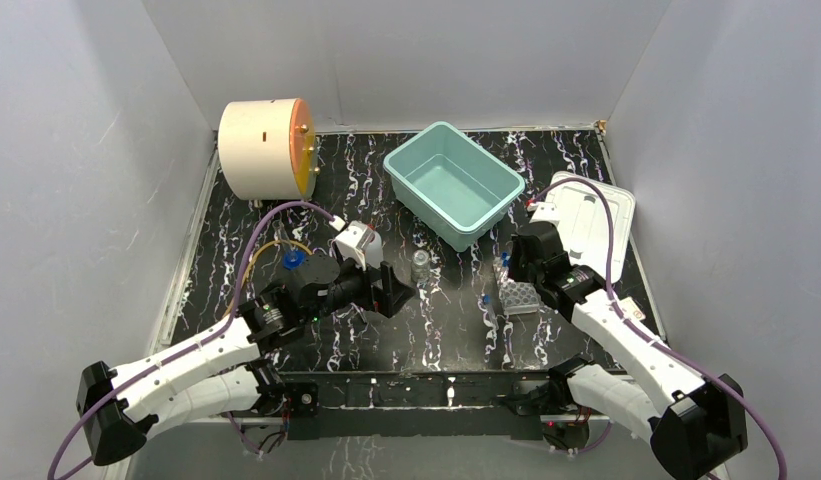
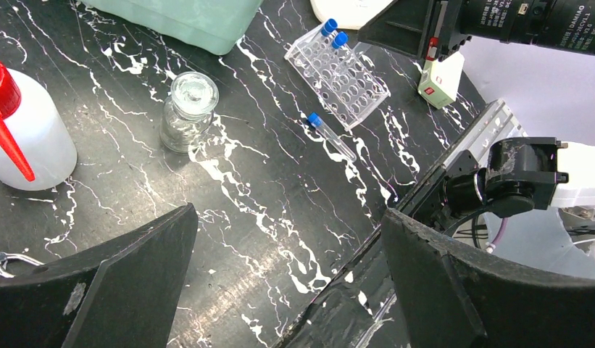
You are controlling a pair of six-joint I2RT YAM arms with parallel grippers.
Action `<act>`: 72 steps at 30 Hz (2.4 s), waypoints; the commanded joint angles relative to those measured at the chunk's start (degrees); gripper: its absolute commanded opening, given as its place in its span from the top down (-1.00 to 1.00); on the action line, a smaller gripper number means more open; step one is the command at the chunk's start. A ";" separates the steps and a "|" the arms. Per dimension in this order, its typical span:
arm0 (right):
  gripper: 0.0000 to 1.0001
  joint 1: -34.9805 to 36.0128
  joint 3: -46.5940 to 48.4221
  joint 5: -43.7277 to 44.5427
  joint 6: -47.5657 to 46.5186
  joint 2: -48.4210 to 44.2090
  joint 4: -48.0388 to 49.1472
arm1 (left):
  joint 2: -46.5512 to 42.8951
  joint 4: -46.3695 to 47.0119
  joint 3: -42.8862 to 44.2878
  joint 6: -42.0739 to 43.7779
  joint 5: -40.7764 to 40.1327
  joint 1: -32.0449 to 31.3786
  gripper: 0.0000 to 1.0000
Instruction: Organize the chemistry lab equipment
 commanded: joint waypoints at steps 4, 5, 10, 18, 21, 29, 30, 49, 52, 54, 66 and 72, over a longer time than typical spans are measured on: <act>0.69 -0.36 -1.05 -0.78 -0.39 0.88 5.31 | -0.82 -0.20 0.24 0.02 -1.02 0.18 -0.97; 0.70 -0.39 -1.16 -0.74 -0.39 1.05 5.54 | -0.89 -0.37 0.21 0.02 -1.06 0.18 -0.97; 0.70 -0.35 -1.54 -0.08 -0.78 1.44 6.14 | -1.39 -0.70 -0.04 -0.04 -1.36 0.18 -0.97; 0.72 -0.39 -1.46 0.51 -1.27 1.66 6.10 | -1.55 -0.70 -0.39 -0.01 -1.55 0.18 -0.97; 0.73 -0.39 -1.48 0.51 -1.28 2.13 5.97 | -1.59 -0.70 -0.47 0.00 -1.66 0.18 -0.97; 0.73 -0.41 -2.20 0.25 -1.44 3.35 7.13 | -1.88 -0.87 -0.65 -0.03 -1.85 0.18 -0.97; 0.73 -0.39 -2.27 0.25 -1.61 3.55 7.27 | -1.88 -0.87 -0.65 0.01 -1.89 0.18 -0.97; 0.68 -0.35 -2.42 0.43 -2.50 6.97 7.45 | -1.81 -0.18 -0.56 0.79 -2.30 0.23 -0.97; 0.64 -0.34 -1.56 0.80 -2.50 7.71 6.41 | -1.47 -0.12 -0.56 0.98 -2.31 0.26 -0.97; 0.62 -0.34 -0.72 1.07 -2.50 8.20 5.37 | -1.14 -0.25 -0.56 0.98 -2.36 0.26 -0.97; 0.57 -0.34 -0.70 1.07 -2.59 9.29 5.91 | -1.23 -0.04 -1.09 0.81 -2.49 0.27 -0.97; 0.56 -0.34 -1.13 1.05 -2.66 9.60 6.40 | -1.71 -0.43 -1.18 0.81 -2.67 0.27 -0.97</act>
